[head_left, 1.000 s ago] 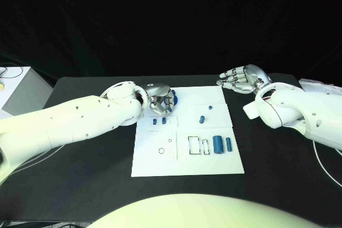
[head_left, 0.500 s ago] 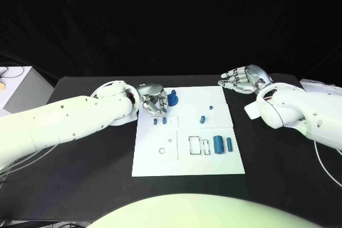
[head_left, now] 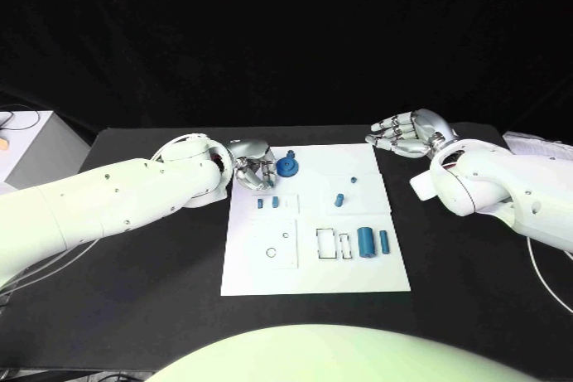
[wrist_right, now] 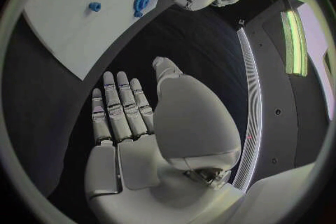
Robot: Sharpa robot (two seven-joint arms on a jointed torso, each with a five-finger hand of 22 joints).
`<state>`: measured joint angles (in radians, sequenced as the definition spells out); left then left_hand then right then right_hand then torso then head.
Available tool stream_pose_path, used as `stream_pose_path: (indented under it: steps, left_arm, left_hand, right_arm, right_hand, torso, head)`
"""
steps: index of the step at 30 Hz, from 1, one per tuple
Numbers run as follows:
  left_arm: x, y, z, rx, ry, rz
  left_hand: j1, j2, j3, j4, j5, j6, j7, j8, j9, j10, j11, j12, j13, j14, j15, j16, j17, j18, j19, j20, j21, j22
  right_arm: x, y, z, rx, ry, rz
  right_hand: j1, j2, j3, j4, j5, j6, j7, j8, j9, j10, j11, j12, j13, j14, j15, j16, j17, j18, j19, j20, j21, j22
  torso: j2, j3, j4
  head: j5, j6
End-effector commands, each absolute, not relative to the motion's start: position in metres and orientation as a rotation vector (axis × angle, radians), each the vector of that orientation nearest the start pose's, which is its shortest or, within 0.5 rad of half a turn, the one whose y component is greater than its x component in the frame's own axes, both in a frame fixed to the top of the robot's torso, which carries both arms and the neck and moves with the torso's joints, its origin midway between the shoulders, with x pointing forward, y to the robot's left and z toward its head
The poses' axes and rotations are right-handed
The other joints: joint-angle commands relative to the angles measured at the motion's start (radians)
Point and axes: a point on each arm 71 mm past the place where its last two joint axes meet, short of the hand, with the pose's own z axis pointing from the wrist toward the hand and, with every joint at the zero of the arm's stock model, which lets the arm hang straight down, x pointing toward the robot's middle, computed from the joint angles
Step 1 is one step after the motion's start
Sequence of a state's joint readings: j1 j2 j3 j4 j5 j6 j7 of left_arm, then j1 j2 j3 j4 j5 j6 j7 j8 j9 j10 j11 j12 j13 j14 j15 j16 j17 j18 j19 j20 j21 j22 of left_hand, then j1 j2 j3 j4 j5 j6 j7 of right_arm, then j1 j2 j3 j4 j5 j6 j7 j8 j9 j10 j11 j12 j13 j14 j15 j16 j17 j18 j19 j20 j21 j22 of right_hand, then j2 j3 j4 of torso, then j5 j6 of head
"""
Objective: Assemble the parts on the task board
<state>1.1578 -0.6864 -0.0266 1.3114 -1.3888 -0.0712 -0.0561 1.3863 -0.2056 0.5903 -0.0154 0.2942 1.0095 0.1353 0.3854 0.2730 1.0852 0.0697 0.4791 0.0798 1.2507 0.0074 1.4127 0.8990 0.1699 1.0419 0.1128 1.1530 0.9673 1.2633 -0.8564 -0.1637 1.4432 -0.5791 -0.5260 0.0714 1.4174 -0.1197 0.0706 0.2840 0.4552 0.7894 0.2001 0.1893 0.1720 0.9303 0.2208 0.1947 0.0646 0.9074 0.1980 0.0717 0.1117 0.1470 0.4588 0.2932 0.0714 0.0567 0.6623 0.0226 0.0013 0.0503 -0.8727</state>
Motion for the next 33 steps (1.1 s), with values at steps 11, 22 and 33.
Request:
stream_pose_path:
  steps: [11,22,33]
  left_arm:
    - [0.5122,0.1719,-0.2315,0.208,1.943,-0.661]
    - [0.5138,0.1698,-0.2336,0.212,1.956,-0.656]
    - [0.5145,0.1724,-0.2354,0.215,1.97,-0.636]
  left_hand:
    - [-0.004,0.0,0.0,-0.005,-0.001,0.007,0.001,0.0,0.001,0.01,0.002,-0.005,0.001,0.008,0.002,0.005,0.0,-0.014,0.004,0.0,0.004,0.001]
    - [-0.003,0.001,0.001,-0.006,-0.001,0.008,0.001,-0.001,0.002,0.011,0.002,-0.007,0.002,0.008,0.002,0.005,0.0,-0.013,0.003,0.0,0.004,0.001]
    - [-0.001,0.002,0.002,-0.008,-0.001,0.008,0.001,-0.003,0.002,0.011,0.002,-0.01,0.002,0.01,0.002,0.007,0.004,-0.014,0.005,-0.001,0.005,0.003]
  right_arm:
    - [0.5004,-0.2481,-0.2002,0.685,1.618,0.915]
    - [0.5,-0.2484,-0.2001,0.685,1.618,0.915]
    - [0.4999,-0.2489,-0.2001,0.686,1.618,0.914]
  right_hand:
    - [-0.003,-0.001,0.008,-0.001,0.005,0.007,0.079,0.001,-0.001,0.005,0.0,-0.003,-0.001,0.001,0.0,-0.003,-0.001,0.008,-0.006,0.0,0.002,-0.001]
    - [-0.003,-0.001,0.008,-0.001,0.005,0.007,0.079,0.001,-0.001,0.005,0.0,-0.003,-0.001,0.001,0.0,-0.003,-0.001,0.008,-0.006,0.0,0.002,-0.001]
    - [-0.003,-0.001,0.008,-0.001,0.005,0.007,0.079,0.001,-0.001,0.005,0.0,-0.003,-0.001,0.001,0.0,-0.003,-0.001,0.008,-0.006,0.0,0.002,-0.001]
  torso:
    - [0.001,-0.0003,-0.0003]
    - [0.0,0.0003,0.0014]
    - [-0.001,-0.0004,0.0008]
  head:
    - [-0.001,0.0]
    - [-0.004,0.0]
    - [-0.003,0.0]
